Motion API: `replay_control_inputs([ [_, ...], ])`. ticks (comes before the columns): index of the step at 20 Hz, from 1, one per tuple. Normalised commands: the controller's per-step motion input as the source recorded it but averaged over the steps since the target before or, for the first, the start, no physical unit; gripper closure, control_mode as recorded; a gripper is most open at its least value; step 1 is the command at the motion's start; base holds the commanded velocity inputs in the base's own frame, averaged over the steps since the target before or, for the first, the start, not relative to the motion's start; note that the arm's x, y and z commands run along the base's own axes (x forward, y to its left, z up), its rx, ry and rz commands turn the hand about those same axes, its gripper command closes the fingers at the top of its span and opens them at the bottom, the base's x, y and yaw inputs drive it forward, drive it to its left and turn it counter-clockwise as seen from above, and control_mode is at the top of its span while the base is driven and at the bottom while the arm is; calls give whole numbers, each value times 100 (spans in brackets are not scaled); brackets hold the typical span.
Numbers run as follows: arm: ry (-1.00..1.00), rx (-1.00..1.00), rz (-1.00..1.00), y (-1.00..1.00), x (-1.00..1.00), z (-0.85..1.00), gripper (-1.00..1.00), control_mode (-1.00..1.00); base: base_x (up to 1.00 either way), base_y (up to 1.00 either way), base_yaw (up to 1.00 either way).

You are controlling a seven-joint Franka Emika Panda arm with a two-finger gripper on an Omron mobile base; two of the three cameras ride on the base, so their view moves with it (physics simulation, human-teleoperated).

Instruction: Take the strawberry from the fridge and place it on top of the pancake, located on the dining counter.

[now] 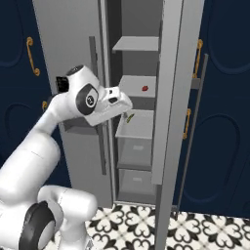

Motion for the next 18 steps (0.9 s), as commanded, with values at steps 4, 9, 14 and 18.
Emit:
replay_control_inputs([
  [4,-1,68,-18,94,-100,0,-100,-100,0,0,0],
  [9,0,40,1,76,-100,15,-100,-100,0,0,0],
  [14,7,10,0,24,-100,57,-100,-100,0,0,0],
  [18,16,-17,-7,1,-87,6,-100,-100,0,0,0],
])
